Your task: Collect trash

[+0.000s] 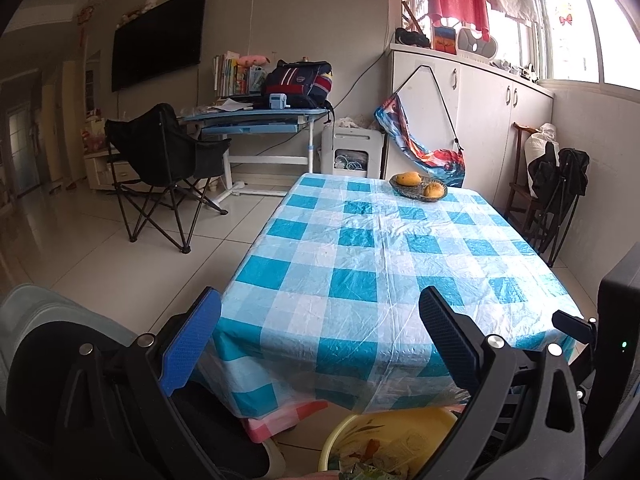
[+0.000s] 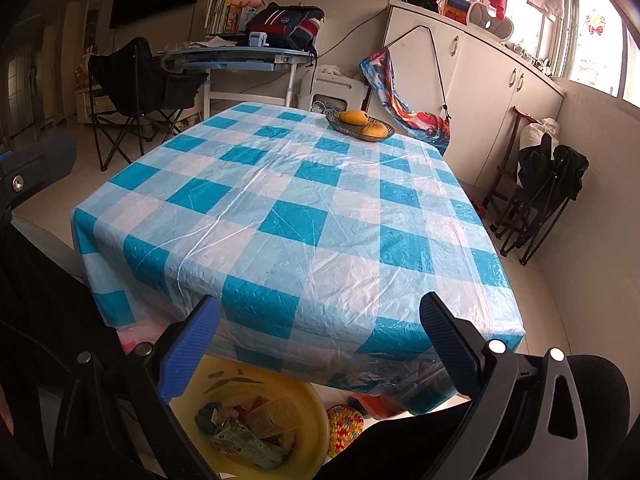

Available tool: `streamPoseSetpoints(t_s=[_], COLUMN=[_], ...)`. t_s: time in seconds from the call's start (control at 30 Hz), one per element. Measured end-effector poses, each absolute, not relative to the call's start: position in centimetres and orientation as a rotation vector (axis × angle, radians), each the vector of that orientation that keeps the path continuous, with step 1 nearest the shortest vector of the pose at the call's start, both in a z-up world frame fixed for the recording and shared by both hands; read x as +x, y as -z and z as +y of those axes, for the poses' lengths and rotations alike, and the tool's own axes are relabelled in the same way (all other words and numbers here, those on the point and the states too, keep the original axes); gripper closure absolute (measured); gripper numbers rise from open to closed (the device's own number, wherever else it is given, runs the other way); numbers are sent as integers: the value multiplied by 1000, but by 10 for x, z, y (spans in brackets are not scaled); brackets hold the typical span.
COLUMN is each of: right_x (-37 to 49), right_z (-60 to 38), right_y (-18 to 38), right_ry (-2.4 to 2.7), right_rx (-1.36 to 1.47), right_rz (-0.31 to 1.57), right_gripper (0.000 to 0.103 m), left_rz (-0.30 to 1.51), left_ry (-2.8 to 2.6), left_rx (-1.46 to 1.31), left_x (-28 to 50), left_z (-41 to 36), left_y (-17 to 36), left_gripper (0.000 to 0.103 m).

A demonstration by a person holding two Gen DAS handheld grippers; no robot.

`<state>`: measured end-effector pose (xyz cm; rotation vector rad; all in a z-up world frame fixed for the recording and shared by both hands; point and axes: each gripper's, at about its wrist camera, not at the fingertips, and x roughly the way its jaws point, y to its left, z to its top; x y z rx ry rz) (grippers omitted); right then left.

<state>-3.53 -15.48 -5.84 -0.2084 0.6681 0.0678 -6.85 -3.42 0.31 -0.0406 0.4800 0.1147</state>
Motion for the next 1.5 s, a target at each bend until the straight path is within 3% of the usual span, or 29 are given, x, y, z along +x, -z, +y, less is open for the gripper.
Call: streamPoseSetpoints(t_s=[1.5], right_x=[-34], right_z=[-154], right_y=[66], right_ry=[-73], right_rx=[-210], right_rz=[691], right_gripper=[7], left_rz=[457], left_ry=[-107], left_rx=[2], left_x=[-74], left_z=[-43], left_y=[-12], left_gripper=[7])
